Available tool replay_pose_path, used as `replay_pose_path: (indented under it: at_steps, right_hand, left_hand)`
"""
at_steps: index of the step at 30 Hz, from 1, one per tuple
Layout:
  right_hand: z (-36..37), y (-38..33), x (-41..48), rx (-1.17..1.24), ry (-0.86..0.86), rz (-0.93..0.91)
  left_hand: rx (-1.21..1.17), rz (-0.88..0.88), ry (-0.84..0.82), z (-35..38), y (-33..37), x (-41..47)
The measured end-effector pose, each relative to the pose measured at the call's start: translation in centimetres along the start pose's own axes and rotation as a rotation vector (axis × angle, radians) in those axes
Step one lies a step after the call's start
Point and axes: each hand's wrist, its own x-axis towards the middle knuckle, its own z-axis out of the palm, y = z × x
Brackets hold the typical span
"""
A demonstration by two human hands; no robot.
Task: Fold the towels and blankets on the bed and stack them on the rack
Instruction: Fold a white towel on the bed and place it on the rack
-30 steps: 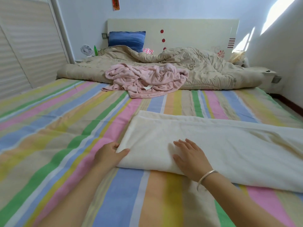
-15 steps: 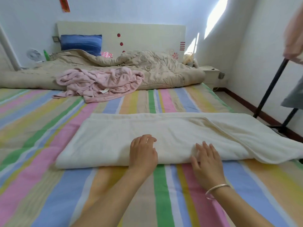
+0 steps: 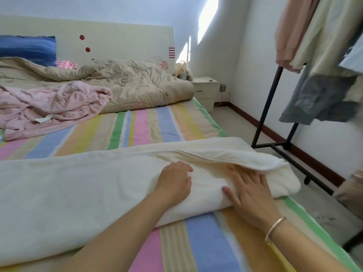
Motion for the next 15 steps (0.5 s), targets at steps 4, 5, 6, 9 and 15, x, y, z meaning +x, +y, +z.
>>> replay_pose_path:
  at_steps: [4,5,6,9,15]
  right_hand:
    - [0.0,4.3,5.3,-0.031,-0.123,-0.024]
    - [0.3,5.1,6.5,-0.027,-0.204,0.003]
    - [0.6,5.9,7.7,-0.020,-0.285,0.037]
    - [1.8,7.8,10.2,0.089,-0.506,0.156]
    - [3.9,9.5,11.4,0.237,-0.523,0.190]
  left_hand:
    - [0.029,-0.022,-0.017,2.2,0.6,3.9]
    - [0.029,-0.048,-0.026,2.6,0.7,4.6]
    - [0.028,-0.077,-0.041,3.2,0.9,5.3]
    - [0.098,-0.130,-0.119,5.0,1.1,7.2]
    - [0.290,-0.170,-0.247,6.9,1.5,7.3]
